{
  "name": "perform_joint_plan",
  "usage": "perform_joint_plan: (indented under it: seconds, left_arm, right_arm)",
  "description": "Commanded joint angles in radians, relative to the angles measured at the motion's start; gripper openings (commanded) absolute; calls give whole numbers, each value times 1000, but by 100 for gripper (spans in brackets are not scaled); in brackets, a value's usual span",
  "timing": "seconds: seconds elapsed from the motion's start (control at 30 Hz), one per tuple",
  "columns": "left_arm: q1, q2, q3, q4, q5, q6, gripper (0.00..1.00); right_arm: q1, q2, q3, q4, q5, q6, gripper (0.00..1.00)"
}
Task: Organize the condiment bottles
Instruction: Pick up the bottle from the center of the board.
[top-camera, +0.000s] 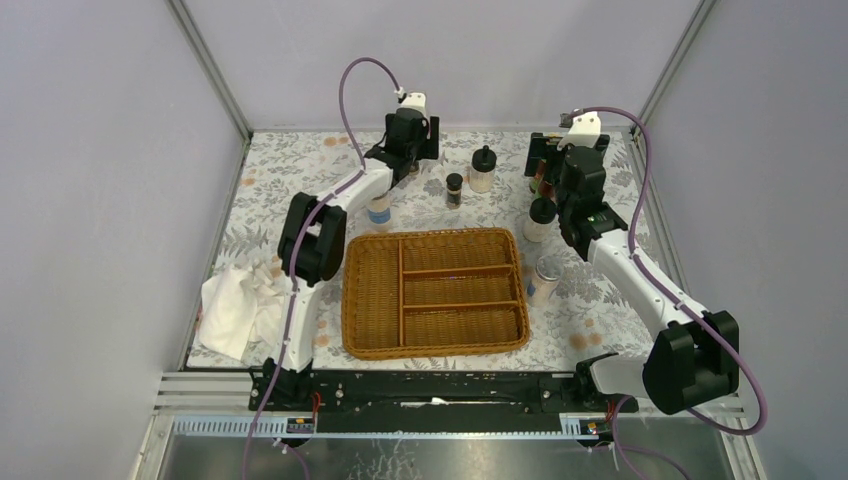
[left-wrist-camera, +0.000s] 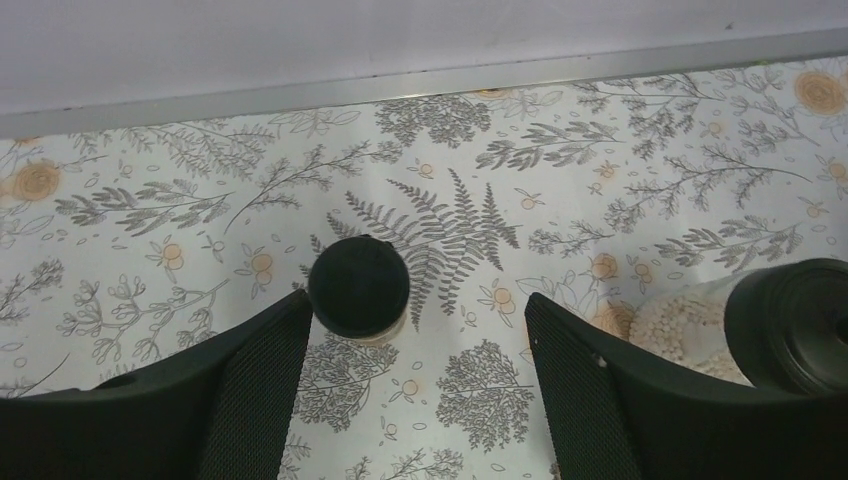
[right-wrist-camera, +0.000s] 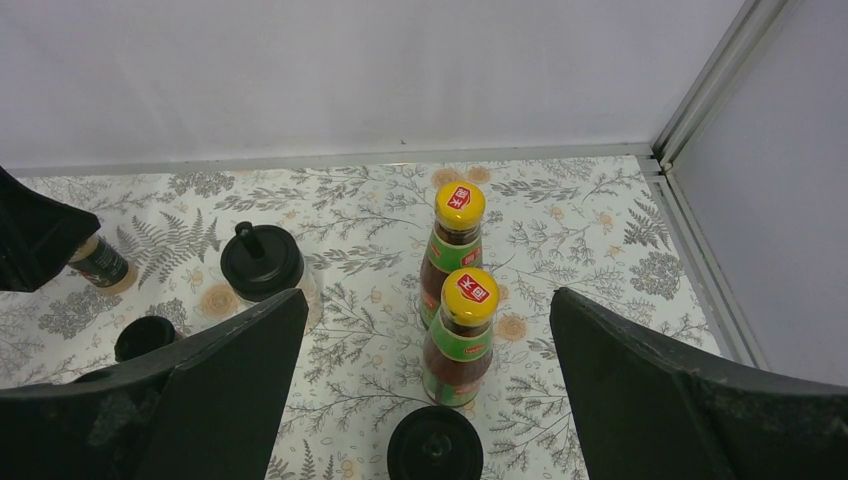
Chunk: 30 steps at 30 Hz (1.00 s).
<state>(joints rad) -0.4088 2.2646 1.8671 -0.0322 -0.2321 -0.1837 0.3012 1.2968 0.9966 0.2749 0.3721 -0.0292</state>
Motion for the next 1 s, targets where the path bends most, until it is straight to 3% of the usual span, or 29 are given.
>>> perform_joint_plan:
  seconds: [0.0,0.1,0.23,0.97]
  left_arm:
    - [25,16,50,-89,-34,-56,84]
    - [29,21,62,-108,-58,-65,89]
    - [32,36,75,-123,-56,-74,89]
    - [31,128,185,-167,-66,-74,78]
  right_arm:
    - [9,11,5,36,-14,3,100]
    - [8,14,6,35,-18,5,100]
    - [9,15,7,33,-20,6,100]
    - [10,16,0,46,-31,11,100]
